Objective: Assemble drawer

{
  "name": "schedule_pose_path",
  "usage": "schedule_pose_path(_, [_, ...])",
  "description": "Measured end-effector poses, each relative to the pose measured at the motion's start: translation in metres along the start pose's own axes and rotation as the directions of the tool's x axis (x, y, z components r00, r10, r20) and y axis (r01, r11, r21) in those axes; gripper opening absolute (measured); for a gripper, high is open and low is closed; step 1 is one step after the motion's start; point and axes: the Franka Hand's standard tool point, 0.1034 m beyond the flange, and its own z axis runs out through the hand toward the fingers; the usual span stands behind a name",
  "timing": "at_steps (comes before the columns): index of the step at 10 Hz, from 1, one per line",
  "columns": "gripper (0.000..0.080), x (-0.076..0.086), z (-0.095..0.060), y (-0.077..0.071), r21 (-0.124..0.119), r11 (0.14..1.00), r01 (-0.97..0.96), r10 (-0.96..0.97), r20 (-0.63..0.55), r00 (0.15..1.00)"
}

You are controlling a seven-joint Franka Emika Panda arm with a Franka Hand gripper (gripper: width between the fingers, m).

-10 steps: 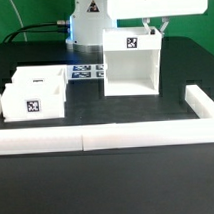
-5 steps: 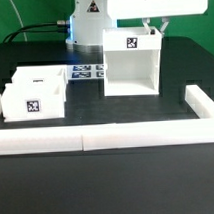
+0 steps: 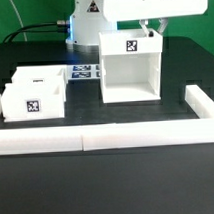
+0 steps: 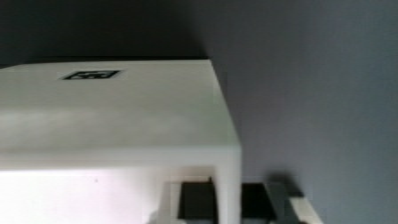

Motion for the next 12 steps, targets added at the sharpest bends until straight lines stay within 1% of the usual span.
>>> schedule_pose_path(1, [0.0038, 0.01, 0.001, 0.003, 0.003, 1.0, 0.02, -0.02, -0.003, 1.0])
schedule_pose_path(2, [0.0038, 0.024, 0.002, 0.006, 0.01, 1.0, 0.023, -0.023, -0.013, 1.0])
schedule_pose_path(4, [0.0038, 0.048, 0.002, 0.006, 0.016, 1.0, 0.026, -0.025, -0.038, 0.999])
schedule_pose_path(5, [0.0038, 0.058, 0.002, 0.006, 0.018, 0.999, 0.034, -0.033, -0.047, 0.998])
schedule_pose_path(10, [0.0038, 0.11, 0.002, -0.001, 0.031, 0.998, 0.054, -0.051, -0.102, 0.993])
schedule_pose_path(11, [0.0038, 0.115, 0.002, -0.001, 0.031, 0.998, 0.063, -0.059, -0.12, 0.991])
schedule_pose_path(12, [0.0038, 0.115, 0.001, -0.002, 0.032, 0.998, 0.058, -0.054, -0.12, 0.991])
